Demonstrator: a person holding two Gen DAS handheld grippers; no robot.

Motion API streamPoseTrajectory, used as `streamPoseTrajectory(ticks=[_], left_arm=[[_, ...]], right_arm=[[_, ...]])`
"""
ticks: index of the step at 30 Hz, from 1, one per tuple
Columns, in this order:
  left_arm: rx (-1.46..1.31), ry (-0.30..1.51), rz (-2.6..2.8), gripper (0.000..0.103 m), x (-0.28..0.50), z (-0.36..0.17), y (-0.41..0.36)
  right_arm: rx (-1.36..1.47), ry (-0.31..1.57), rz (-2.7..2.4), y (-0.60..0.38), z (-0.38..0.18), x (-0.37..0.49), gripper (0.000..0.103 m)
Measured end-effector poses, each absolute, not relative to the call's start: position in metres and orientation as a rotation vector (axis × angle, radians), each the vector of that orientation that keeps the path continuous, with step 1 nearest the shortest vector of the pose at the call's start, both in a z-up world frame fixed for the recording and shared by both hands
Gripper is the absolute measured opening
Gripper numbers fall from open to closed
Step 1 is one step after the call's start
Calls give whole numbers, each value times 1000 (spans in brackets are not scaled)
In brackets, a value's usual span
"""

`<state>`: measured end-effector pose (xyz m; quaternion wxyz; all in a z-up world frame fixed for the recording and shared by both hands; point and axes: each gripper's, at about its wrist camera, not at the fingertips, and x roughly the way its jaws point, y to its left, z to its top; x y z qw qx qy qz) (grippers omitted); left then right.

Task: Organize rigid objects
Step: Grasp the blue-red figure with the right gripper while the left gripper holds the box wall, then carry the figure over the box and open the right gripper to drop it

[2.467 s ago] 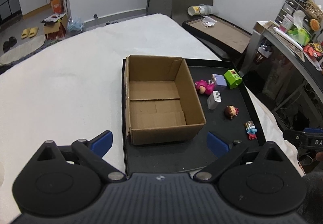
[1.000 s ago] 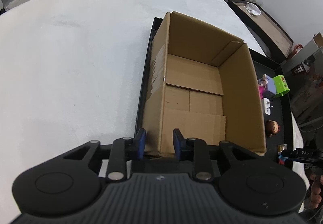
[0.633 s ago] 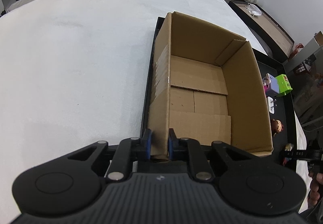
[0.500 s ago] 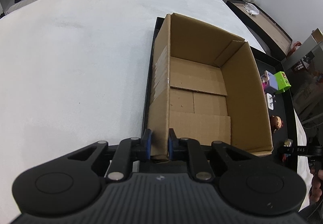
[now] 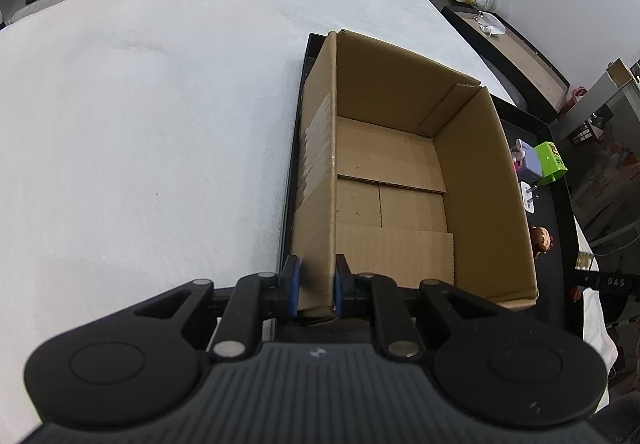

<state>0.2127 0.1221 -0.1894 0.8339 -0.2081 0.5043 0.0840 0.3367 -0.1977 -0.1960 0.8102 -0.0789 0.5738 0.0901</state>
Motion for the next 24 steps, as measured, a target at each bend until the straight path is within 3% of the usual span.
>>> streamPoseTrajectory(ticks=[24], left_arm=[[-503, 1038, 128, 18, 203, -192, 134]], right_arm=[[-256, 1090, 296, -109, -127, 331, 33]])
